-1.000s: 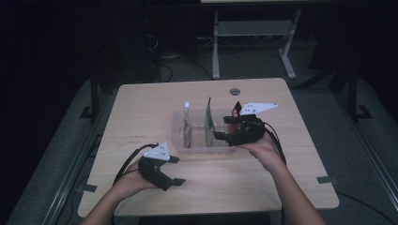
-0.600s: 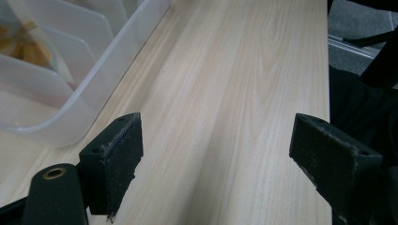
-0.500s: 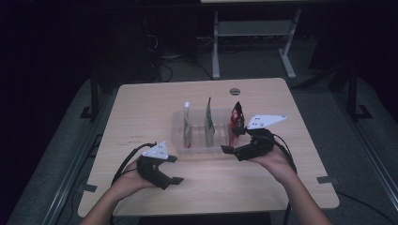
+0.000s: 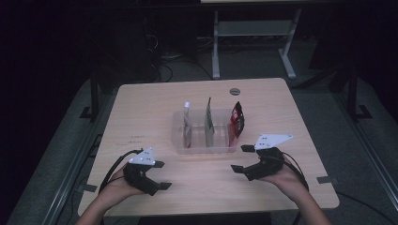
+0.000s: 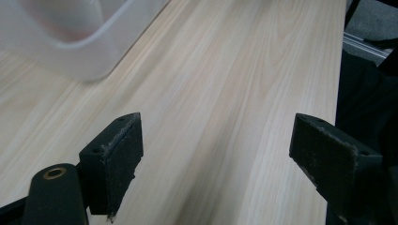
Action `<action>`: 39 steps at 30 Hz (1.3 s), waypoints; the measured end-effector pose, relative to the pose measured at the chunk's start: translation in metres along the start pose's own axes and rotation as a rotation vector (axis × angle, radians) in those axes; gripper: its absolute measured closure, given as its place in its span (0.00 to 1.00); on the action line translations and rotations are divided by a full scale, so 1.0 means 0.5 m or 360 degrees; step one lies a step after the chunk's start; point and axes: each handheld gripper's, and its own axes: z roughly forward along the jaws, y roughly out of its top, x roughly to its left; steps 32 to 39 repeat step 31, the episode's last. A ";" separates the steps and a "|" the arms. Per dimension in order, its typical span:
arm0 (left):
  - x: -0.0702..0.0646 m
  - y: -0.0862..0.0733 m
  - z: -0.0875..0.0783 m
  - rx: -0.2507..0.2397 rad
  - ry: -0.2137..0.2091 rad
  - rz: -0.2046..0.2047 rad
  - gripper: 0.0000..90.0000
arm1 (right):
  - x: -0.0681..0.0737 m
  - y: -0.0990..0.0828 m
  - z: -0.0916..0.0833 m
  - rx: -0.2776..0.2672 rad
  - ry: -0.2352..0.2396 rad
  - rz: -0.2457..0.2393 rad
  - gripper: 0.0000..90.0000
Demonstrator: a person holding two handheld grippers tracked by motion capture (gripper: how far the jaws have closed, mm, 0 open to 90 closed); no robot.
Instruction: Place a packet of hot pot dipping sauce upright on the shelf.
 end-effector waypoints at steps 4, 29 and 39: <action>-0.001 -0.025 -0.015 0.0008 0.0042 -0.0028 0.19 | -0.006 -0.027 -0.013 0.0021 -0.0042 0.0023 0.19; 0.031 -0.105 -0.027 0.0169 0.0201 -0.0019 0.19 | -0.068 -0.142 -0.061 0.0144 -0.0270 0.0069 0.17; 0.032 -0.105 -0.027 0.0165 0.0206 -0.0018 0.19 | -0.068 -0.141 -0.060 0.0143 -0.0270 0.0063 0.17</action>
